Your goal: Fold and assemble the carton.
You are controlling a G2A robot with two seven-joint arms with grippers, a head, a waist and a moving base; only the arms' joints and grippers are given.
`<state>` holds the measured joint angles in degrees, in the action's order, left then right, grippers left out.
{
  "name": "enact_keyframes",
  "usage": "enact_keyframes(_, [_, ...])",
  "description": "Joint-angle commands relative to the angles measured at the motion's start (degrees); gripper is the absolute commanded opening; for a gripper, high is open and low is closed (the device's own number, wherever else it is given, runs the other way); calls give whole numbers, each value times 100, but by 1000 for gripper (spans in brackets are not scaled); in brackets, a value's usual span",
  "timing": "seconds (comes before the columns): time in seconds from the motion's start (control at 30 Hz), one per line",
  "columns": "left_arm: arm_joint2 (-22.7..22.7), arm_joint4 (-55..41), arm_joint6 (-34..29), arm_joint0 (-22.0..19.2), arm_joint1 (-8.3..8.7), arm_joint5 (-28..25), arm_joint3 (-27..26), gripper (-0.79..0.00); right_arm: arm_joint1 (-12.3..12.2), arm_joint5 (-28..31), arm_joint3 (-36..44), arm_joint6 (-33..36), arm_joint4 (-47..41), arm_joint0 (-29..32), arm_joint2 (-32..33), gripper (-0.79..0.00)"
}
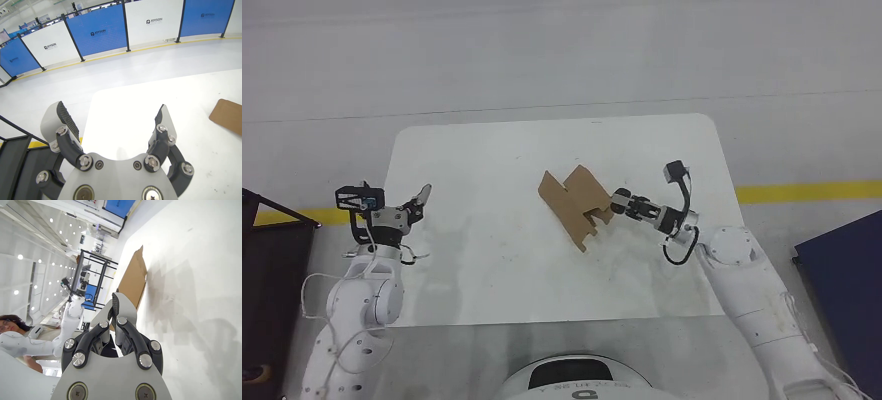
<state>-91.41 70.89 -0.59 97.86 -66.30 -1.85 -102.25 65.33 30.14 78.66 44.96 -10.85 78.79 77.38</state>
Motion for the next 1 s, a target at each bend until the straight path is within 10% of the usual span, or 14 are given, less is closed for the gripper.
enact_keyframes(0.0, [165, -449, -125, -62, -23, -285, -15, 0, 64, 360, -14, -260, -467, -106, -157, -785])
enact_keyframes(0.27, [604, -1974, -724, -255, -72, -1461, 111, 0, 233, 1181, -285, -174, -1448, -719, -675, -785])
enact_keyframes(0.6, [1474, 376, 398, -538, -87, -1743, 115, 0, 348, 1309, -290, 30, -1754, -1108, -1101, -785])
enact_keyframes(0.97, [2470, 4590, 3691, -887, -160, 1231, 734, 0, 411, 1290, -102, 286, -2515, -1124, -1284, -785])
